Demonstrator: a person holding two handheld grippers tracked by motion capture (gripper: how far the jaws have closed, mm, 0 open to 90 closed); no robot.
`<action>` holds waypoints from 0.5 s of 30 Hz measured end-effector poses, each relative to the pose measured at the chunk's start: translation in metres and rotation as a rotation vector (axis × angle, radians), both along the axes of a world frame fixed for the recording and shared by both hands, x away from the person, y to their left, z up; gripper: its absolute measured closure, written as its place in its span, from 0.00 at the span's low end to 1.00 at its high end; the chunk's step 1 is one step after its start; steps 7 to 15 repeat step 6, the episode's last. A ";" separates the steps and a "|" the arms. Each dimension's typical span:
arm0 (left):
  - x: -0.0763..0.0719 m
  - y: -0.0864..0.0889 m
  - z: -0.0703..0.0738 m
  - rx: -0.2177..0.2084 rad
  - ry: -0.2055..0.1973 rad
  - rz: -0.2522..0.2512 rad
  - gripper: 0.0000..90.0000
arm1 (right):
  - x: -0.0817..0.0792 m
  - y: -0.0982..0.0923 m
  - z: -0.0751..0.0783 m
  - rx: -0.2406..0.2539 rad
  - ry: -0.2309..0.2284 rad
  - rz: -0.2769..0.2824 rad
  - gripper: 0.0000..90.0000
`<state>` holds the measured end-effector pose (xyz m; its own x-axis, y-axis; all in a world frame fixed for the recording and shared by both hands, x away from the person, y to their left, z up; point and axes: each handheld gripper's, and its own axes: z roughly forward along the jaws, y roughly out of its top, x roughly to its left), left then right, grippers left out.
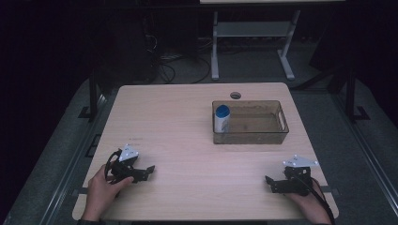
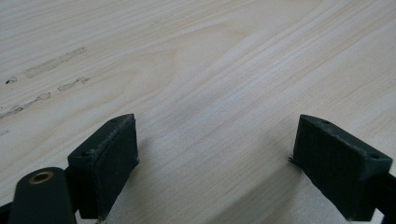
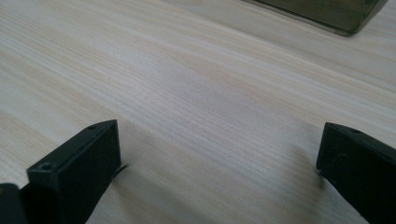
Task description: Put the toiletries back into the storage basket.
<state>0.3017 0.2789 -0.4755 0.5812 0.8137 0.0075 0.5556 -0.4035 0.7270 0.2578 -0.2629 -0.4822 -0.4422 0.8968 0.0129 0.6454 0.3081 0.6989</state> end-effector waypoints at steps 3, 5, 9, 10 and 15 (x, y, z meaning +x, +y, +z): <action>0.000 0.000 0.000 0.001 0.000 0.000 0.14 | 0.000 -0.001 0.000 0.002 0.000 -0.001 0.00; 0.000 0.000 0.000 0.000 0.000 0.000 0.14 | 0.000 -0.001 0.000 0.004 0.003 -0.002 0.00; 0.000 0.000 0.000 0.000 0.000 0.000 0.14 | 0.001 -0.001 0.000 0.007 0.006 -0.001 0.00; 0.000 0.000 0.000 0.000 0.000 0.000 0.14 | 0.001 -0.001 0.000 0.007 0.006 -0.001 0.00; 0.000 0.000 0.000 0.000 0.000 0.000 0.14 | 0.001 -0.001 0.000 0.007 0.006 -0.001 0.00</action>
